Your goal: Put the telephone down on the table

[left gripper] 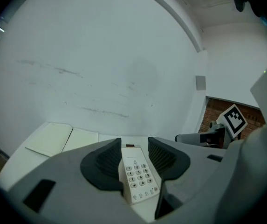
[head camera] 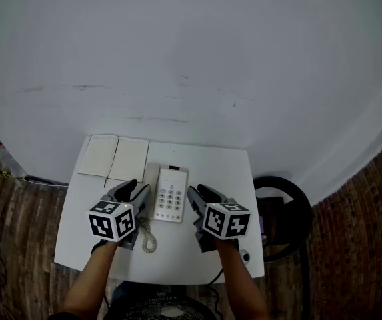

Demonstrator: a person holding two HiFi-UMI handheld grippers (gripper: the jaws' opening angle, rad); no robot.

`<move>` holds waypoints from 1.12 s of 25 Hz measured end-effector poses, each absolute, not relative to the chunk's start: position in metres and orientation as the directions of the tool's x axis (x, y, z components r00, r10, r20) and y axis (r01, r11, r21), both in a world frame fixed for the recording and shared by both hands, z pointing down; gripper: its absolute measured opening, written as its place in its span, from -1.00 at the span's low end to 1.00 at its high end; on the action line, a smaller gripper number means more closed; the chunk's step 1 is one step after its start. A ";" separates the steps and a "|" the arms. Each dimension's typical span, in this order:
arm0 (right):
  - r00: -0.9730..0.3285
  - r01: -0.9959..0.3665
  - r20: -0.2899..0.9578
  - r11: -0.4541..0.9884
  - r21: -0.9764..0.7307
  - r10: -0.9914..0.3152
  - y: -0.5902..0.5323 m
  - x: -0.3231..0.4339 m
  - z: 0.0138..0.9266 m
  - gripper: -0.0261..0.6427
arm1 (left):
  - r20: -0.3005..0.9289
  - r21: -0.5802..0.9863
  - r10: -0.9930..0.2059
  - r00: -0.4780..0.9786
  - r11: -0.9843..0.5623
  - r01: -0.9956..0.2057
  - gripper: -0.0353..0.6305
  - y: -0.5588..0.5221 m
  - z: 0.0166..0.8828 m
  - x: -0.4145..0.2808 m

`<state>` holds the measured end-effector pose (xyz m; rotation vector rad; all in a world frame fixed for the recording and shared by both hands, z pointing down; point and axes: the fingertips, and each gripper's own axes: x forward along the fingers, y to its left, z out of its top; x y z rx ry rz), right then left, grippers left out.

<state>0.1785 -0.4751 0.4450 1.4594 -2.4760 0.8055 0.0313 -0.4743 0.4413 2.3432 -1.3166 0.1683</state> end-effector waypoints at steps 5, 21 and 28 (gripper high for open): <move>-0.516 -0.850 0.324 0.427 -0.308 -0.793 -0.456 0.191 0.415 -0.64 | 0.252 0.278 -0.814 0.523 -0.457 -0.845 -0.52 -0.458 0.413 0.040; -0.547 -0.833 0.200 0.505 -0.228 -0.813 -0.423 0.206 0.378 -0.91 | 0.178 0.213 -0.843 0.507 -0.470 -0.857 -0.88 -0.427 0.385 0.047; -0.544 -0.835 0.201 0.503 -0.223 -0.814 -0.418 0.212 0.379 -0.92 | 0.190 0.209 -0.836 0.515 -0.478 -0.853 -0.88 -0.421 0.391 0.054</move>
